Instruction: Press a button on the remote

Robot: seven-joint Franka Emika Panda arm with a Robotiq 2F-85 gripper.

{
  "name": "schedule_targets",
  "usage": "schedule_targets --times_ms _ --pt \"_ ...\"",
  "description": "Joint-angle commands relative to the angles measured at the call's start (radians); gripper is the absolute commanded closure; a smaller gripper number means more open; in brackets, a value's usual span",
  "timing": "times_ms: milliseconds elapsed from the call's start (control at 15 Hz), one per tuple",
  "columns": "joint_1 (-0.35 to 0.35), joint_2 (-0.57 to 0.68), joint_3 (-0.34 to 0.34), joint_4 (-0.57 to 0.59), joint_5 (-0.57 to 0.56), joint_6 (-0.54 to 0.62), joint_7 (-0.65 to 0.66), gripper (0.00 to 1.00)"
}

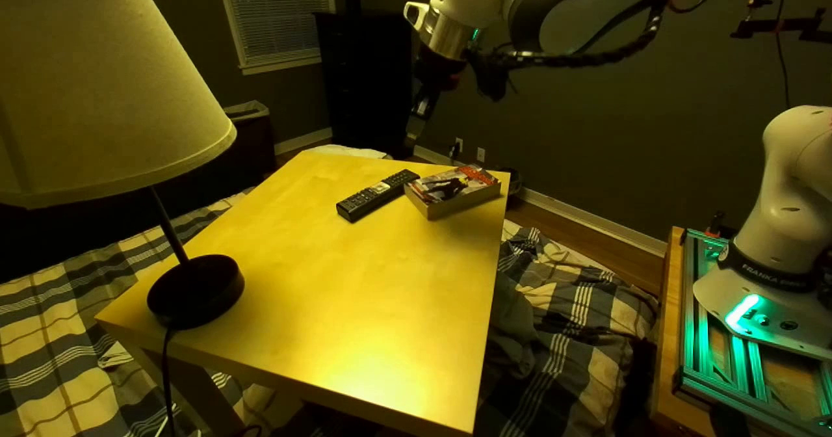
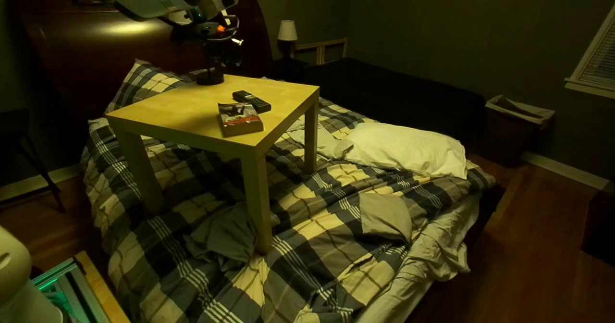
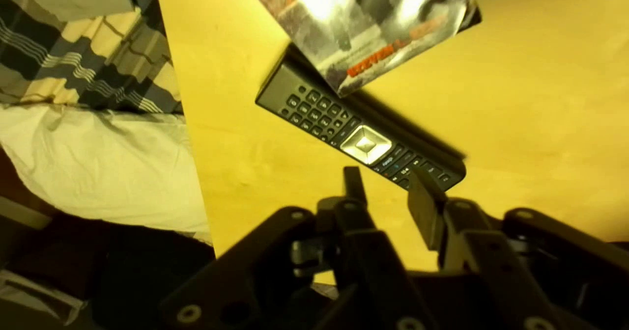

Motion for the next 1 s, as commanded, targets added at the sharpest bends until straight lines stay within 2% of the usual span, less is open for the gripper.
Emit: schedule_targets --times_ms 0,333,533,667,733,933 --pt "-0.07 -0.148 0.048 -0.087 0.167 -0.117 -0.077 0.38" --pt "-0.103 -0.291 0.047 -0.159 0.382 -0.157 -0.161 0.01" --pt "-0.089 -0.337 0.045 -0.189 0.515 -0.169 -0.209 0.0" --pt "-0.053 -0.367 0.034 -0.219 0.66 -0.149 -0.352 0.0" --pt "-0.092 -0.319 0.057 -0.165 0.567 -0.154 -0.267 0.0" --pt "-0.074 -0.344 0.055 -0.187 0.631 -0.154 -0.324 0.0"
